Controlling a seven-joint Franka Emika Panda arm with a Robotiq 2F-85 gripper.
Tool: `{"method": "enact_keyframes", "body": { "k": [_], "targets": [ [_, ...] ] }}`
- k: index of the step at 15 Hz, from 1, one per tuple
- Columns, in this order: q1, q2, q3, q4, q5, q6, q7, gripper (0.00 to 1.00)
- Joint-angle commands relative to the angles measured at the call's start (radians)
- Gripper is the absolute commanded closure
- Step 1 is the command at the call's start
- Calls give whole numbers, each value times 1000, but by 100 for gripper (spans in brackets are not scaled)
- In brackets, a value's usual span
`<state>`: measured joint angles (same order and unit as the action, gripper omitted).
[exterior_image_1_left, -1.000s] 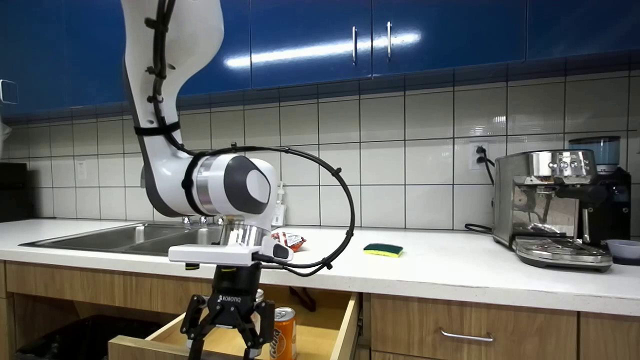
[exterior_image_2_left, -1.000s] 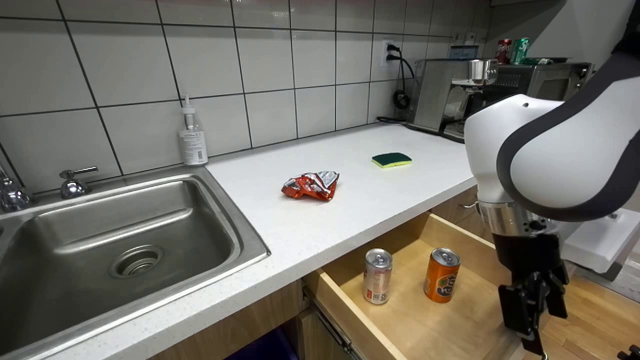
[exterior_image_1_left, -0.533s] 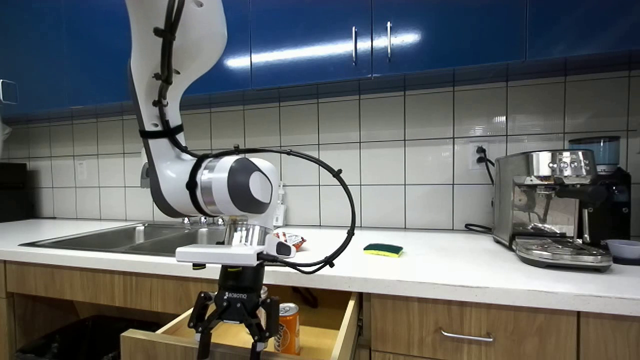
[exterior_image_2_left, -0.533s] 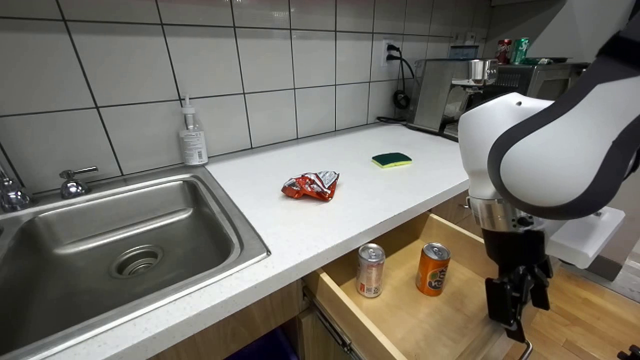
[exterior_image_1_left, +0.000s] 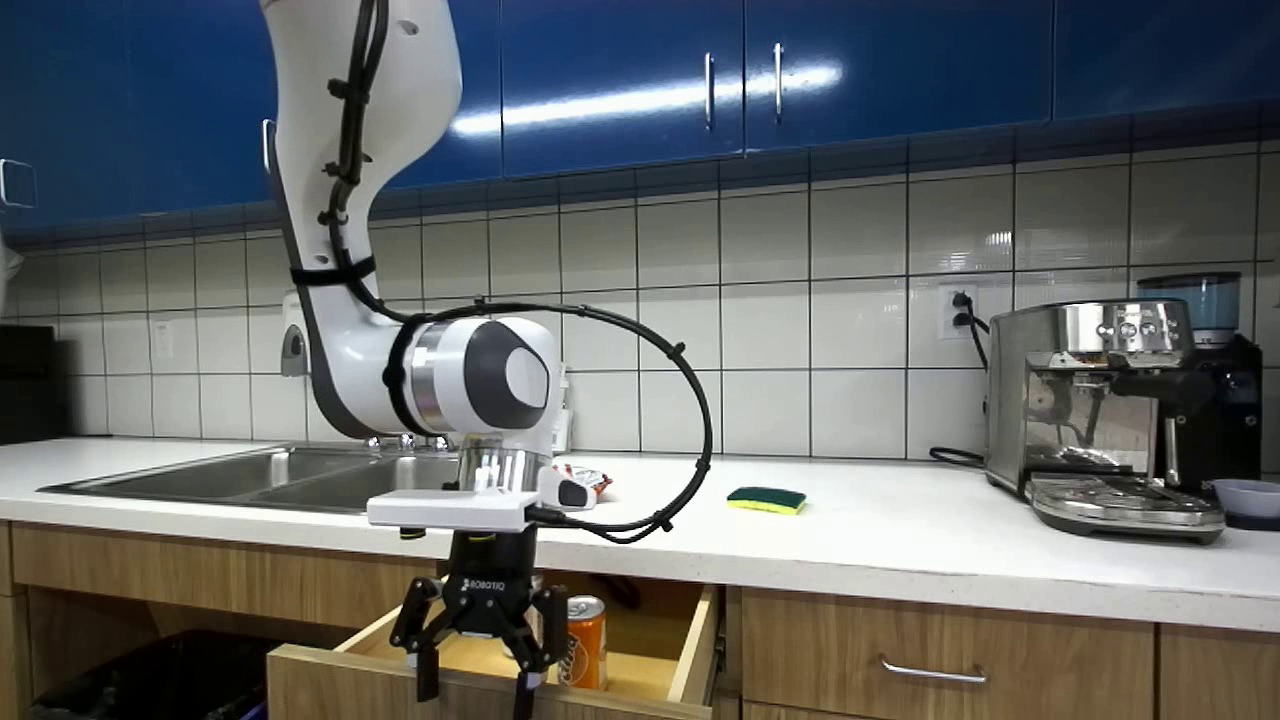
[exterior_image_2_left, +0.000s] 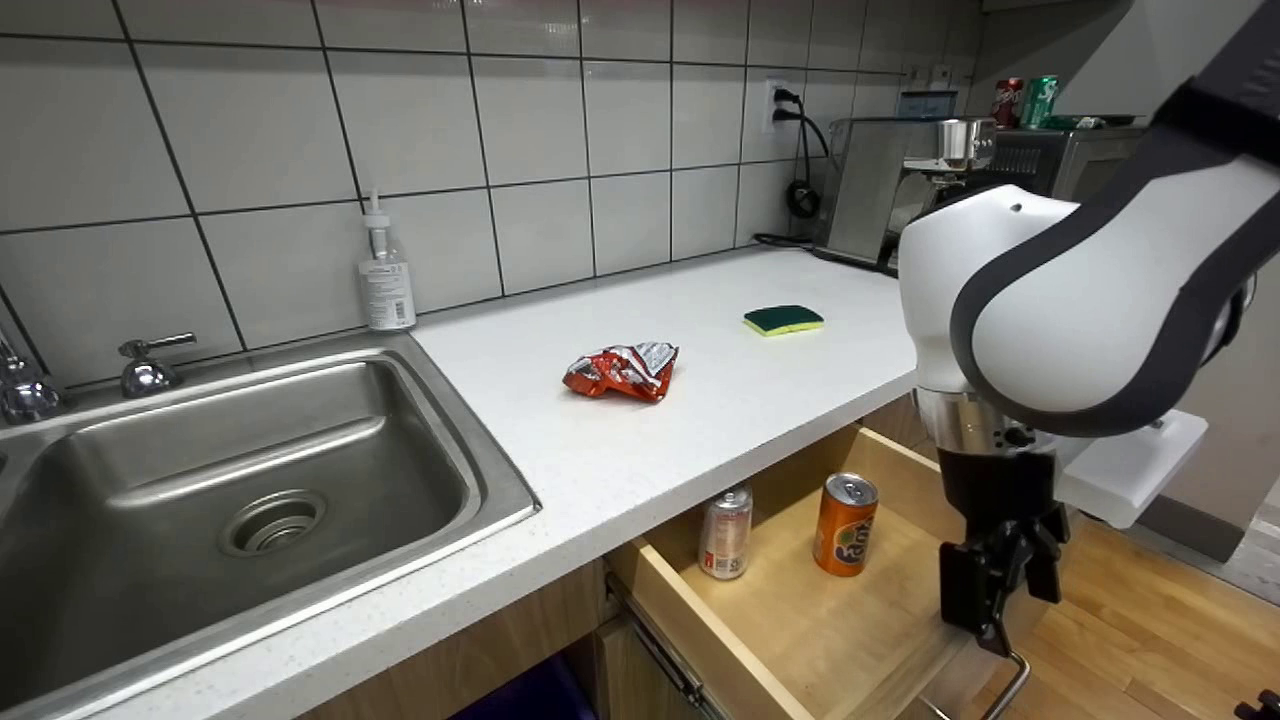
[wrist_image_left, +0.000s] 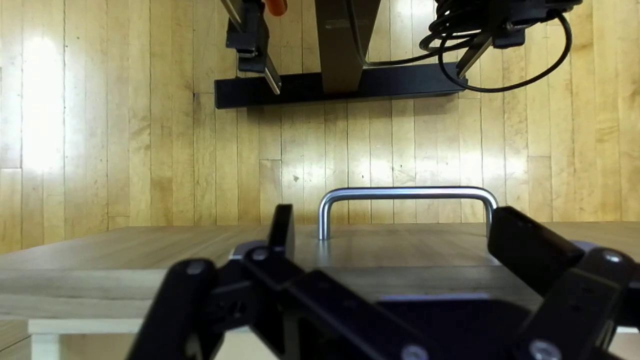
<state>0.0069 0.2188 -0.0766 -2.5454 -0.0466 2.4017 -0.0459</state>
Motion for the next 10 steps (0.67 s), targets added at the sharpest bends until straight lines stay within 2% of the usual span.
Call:
{"method": "enact_keyframes", "body": {
  "k": [1, 10],
  "targets": [
    [-17, 50, 6, 55, -22, 34, 10, 0],
    [-28, 104, 3, 127, -17, 49, -8, 0]
  ]
}}
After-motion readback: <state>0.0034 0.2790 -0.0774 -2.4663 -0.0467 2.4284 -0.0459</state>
